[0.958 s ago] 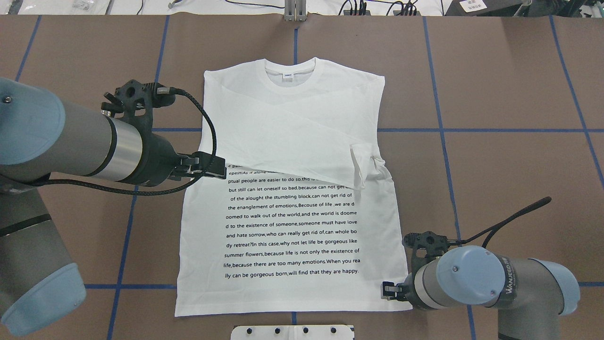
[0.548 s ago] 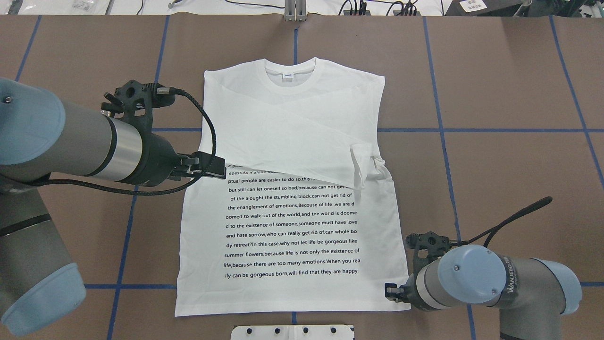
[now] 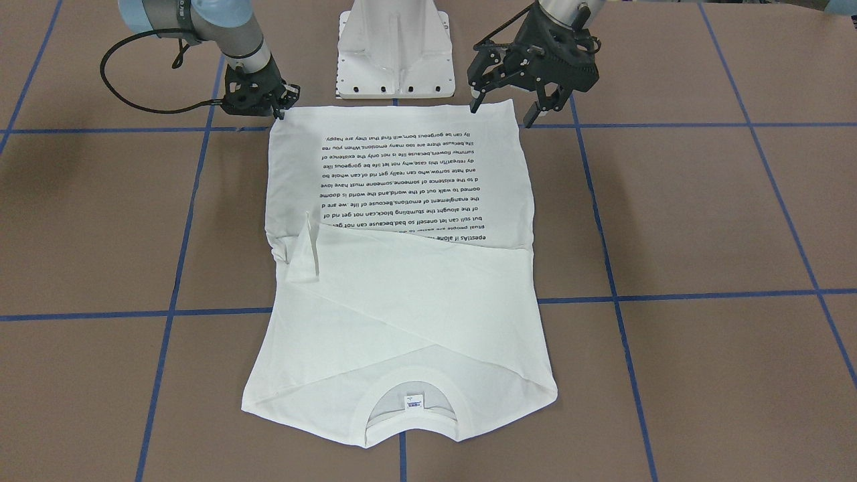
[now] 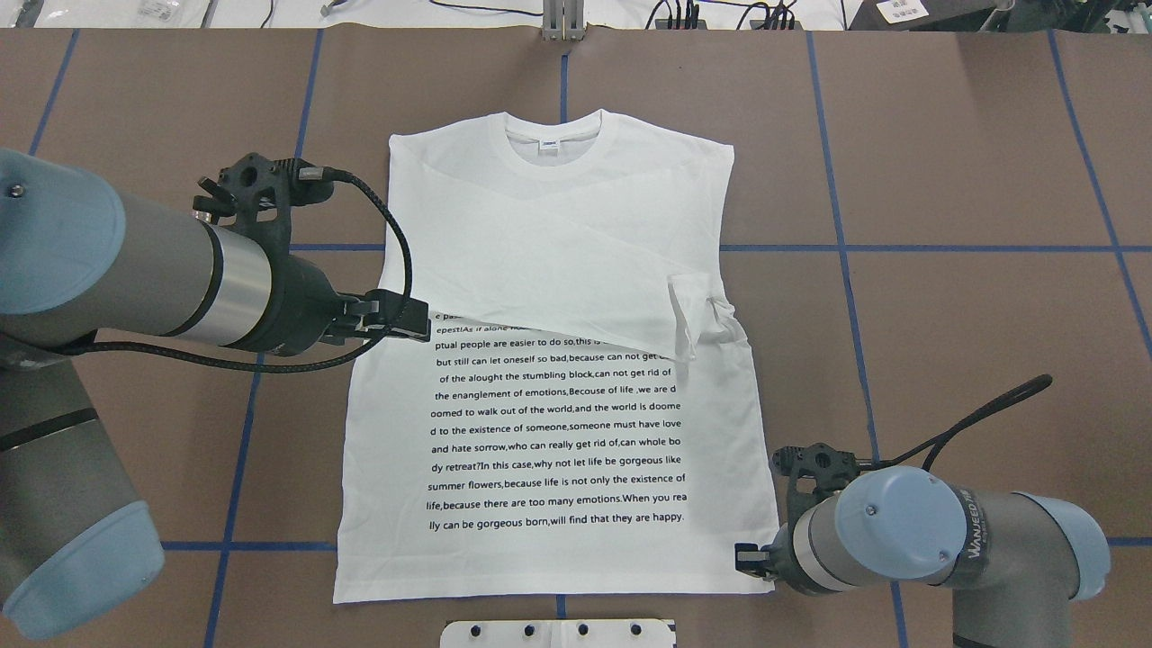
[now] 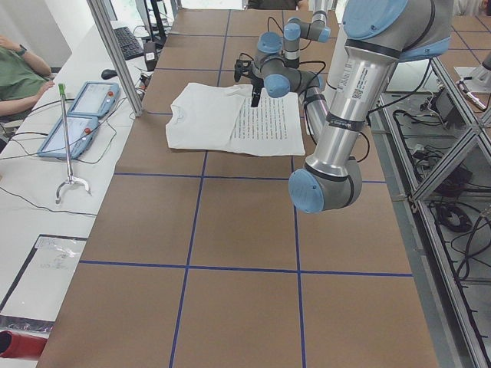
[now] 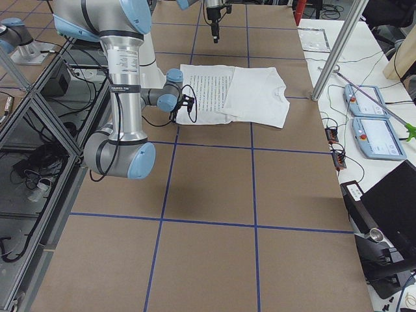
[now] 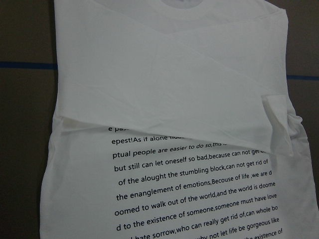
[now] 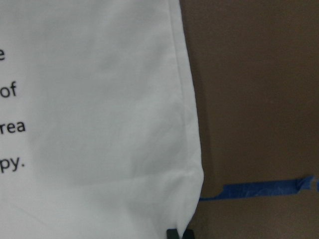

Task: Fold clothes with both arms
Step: 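Lower both grippers to the hem corners nearest the robot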

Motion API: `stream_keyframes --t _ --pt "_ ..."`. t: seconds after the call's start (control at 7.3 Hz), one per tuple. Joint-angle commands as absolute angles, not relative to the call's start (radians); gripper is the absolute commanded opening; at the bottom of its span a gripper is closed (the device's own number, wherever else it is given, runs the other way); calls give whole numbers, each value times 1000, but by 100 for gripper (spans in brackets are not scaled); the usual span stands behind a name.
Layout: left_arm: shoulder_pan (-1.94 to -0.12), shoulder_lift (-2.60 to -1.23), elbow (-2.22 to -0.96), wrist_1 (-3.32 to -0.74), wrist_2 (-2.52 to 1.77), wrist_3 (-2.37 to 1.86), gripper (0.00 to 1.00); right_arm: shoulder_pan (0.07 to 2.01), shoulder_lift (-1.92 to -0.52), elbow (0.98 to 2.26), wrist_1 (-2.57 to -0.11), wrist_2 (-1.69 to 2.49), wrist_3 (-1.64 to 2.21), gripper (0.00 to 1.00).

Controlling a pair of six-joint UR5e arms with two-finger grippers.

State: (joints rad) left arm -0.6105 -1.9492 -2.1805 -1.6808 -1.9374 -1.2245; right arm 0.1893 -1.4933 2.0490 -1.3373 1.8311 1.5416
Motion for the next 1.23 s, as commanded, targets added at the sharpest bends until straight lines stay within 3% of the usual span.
stream_keyframes --t 0.0,0.27,0.68,1.1 --pt "-606 -1889 -2174 -1683 -1933 -1245 100 190 -1483 2078 -1335 1821 1551 0" --pt "-553 -1786 -2181 -1703 -1933 -1377 100 198 -1471 2100 -1330 1818 1588 0" --pt "-298 -1631 -2162 -1834 -1778 -1632 99 253 -1465 2131 -1327 1821 1588 0" --pt "-169 -1640 -2106 -1835 -1724 -1753 85 268 -1463 2148 -1324 1827 1589 0"
